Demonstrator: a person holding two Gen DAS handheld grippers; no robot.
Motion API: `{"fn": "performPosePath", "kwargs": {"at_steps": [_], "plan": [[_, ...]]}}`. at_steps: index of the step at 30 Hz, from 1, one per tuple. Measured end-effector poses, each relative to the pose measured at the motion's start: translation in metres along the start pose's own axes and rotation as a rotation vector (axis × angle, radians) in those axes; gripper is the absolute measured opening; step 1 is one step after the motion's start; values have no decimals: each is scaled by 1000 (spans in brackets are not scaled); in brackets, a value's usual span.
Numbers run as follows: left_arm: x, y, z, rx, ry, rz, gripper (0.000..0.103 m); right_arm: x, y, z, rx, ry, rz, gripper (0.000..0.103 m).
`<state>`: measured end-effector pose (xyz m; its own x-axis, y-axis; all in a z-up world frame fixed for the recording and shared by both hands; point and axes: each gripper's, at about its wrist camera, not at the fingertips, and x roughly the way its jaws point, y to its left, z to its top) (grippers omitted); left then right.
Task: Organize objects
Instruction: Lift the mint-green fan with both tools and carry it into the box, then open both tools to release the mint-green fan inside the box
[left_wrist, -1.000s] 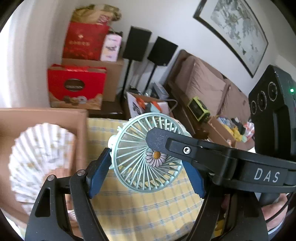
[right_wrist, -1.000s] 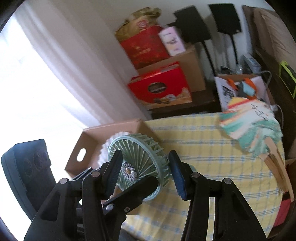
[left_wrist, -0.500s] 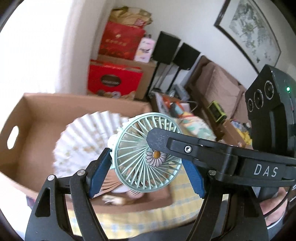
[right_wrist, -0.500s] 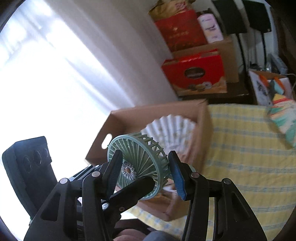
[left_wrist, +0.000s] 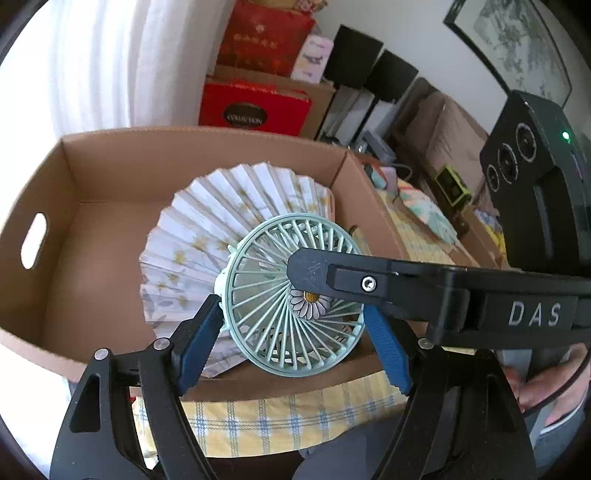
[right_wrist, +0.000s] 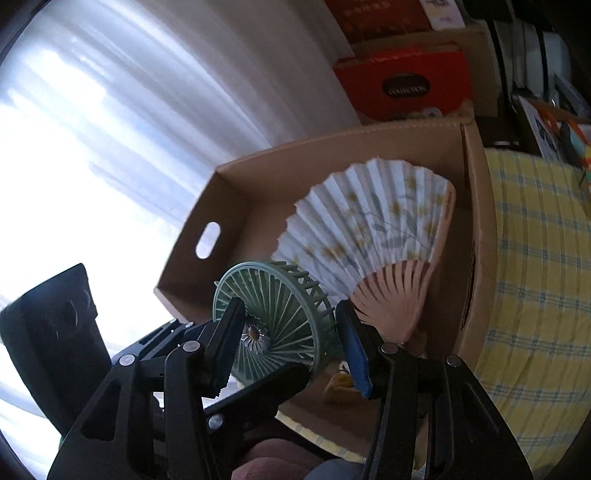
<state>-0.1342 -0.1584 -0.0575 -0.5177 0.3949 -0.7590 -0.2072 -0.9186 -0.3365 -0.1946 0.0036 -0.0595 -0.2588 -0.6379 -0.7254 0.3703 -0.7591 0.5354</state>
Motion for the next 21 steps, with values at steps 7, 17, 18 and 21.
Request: {"fn": "performPosePath", "kwargs": {"at_steps": [7, 17, 18, 21], "plan": [[16, 12, 2, -8, 48, -5, 76, 19, -3, 5, 0, 41, -43, 52], [27, 12, -3, 68, 100, 49, 76, 47, 8, 0, -96, 127, -171, 51], [26, 12, -3, 67, 99, 47, 76, 48, 8, 0, -102, 132, -177, 51], [21, 13, -4, 64, 90, 39, 81, 47, 7, -1, -112, 138, -177, 50]]}}
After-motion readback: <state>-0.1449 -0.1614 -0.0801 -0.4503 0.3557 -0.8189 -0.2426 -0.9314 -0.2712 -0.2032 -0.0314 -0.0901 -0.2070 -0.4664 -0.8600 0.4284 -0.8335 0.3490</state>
